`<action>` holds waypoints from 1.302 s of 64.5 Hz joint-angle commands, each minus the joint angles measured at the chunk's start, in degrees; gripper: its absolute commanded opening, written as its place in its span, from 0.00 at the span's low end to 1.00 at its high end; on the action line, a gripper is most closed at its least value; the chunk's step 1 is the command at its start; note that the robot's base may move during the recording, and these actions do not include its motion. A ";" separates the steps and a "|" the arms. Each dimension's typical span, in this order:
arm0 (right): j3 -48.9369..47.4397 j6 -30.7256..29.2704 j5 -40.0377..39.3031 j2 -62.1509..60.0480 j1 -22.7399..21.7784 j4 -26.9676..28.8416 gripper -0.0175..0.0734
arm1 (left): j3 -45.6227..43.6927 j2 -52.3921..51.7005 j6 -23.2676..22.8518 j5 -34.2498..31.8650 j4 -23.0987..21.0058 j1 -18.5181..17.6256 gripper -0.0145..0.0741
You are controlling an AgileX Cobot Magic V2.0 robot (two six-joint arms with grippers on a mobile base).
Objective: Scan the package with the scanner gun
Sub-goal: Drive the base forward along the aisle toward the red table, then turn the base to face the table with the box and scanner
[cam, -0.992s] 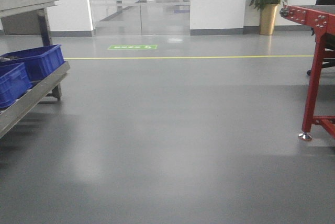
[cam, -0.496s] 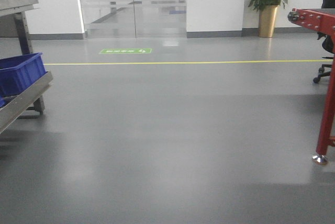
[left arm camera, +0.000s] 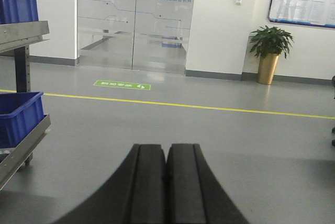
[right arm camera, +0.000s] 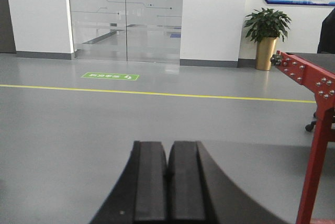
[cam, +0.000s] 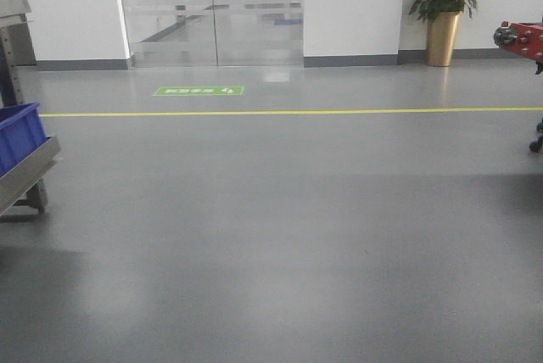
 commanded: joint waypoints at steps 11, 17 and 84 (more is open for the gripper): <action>-0.01 -0.01 -0.98 -0.14 -0.05 0.05 0.01 | -0.08 -0.22 -0.22 -1.06 0.00 0.18 0.04; -0.01 -0.01 -0.98 -0.14 -0.05 0.05 0.01 | -0.08 -0.22 -0.22 -1.06 0.00 0.18 0.04; -0.01 -0.01 -0.98 -0.14 -0.05 0.05 0.01 | -0.08 -0.22 -0.22 -1.06 0.00 0.18 0.04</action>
